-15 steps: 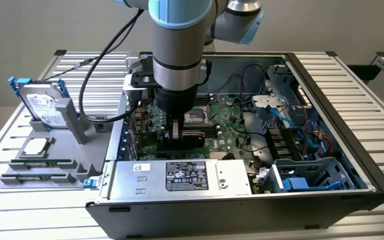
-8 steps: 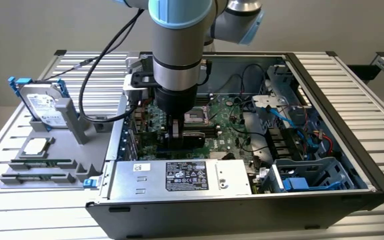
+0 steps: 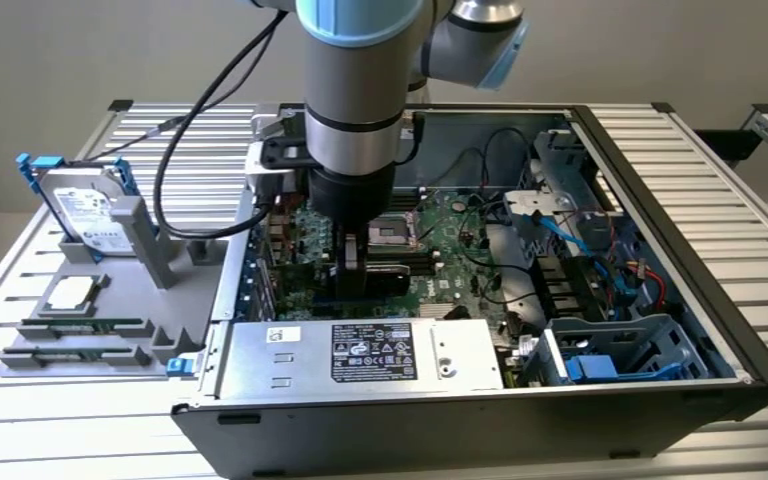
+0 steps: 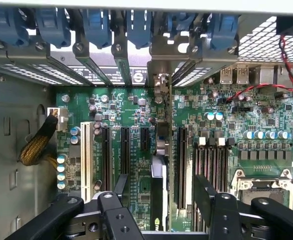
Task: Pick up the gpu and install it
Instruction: 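Insert the gpu into the slot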
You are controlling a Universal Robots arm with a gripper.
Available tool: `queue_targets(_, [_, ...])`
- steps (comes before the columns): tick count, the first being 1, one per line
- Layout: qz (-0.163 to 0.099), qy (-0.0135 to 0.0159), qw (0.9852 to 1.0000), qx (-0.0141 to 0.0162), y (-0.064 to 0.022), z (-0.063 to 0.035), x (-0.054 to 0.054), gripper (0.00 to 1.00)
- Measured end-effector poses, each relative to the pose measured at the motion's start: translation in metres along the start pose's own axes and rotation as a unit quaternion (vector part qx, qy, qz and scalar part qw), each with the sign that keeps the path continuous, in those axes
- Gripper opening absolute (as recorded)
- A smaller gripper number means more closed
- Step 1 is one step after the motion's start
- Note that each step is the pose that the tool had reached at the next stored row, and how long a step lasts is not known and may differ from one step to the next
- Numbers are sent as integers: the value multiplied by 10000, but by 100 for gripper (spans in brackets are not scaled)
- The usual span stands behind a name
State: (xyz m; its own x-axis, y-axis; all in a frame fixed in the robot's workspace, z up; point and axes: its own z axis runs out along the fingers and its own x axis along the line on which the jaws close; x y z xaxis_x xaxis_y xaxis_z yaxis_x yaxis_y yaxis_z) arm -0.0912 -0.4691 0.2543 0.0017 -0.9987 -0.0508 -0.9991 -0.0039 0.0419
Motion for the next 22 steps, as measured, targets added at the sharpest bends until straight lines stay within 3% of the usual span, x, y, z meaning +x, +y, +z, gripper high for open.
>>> queue_targets(6, [0,-3,10000,-1,2,-59,-3,64])
queue_targets(18, [0,-11,10000,-1,2,-62,8,64])
queue_targets(22, [-1,-17,10000,-1,2,-63,15,55])
